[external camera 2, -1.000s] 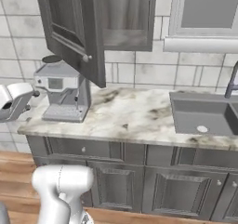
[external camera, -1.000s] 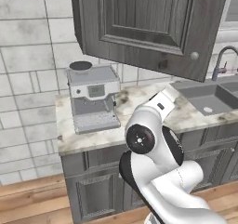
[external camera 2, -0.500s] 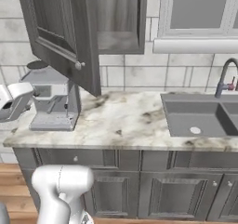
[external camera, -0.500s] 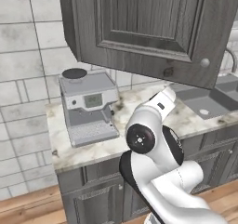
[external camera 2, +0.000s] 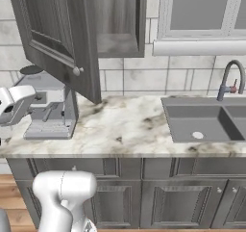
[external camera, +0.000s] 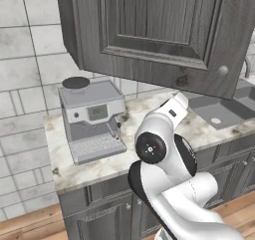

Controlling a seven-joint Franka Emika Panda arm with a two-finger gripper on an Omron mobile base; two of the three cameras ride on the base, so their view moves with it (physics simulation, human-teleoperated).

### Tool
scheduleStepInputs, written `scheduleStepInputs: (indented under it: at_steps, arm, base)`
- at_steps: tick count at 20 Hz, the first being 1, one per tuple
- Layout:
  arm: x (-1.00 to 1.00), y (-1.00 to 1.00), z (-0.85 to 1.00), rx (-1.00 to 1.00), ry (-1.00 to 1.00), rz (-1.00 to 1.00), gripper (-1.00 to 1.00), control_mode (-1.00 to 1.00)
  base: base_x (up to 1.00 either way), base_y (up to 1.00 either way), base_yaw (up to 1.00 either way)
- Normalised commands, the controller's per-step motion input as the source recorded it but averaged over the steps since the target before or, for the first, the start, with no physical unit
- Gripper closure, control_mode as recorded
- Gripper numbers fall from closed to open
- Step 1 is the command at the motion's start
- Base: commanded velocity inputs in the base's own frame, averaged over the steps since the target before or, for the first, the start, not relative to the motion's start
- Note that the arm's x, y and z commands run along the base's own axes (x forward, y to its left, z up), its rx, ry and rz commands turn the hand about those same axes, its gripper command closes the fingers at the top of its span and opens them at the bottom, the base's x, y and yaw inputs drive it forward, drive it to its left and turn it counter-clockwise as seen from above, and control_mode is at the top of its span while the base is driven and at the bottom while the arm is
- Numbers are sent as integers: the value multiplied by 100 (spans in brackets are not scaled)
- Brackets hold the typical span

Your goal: Close all open cabinet doors.

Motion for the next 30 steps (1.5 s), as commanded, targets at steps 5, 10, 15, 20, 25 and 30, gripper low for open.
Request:
scheduleStepInputs:
  at_steps: [5,10,15,20,25,30]
  arm:
    - [0,0,0,0,0,0,-100,100]
    - [0,0,0,0,0,0,-100,100]
    - [0,0,0,0,0,0,-100,100]
    - [-42,12,5,-5,-10,-2,-100,-100]
    - [-59,27,37,-12,-19,-7,-100,-100]
    - [-14,8,67,-14,-10,-10,-100,-100]
  base:
    - [0,0,0]
    - [0,0,0]
    - [-1,0,0]
    - [-15,1,0]
    - [0,0,0]
    - [0,0,0]
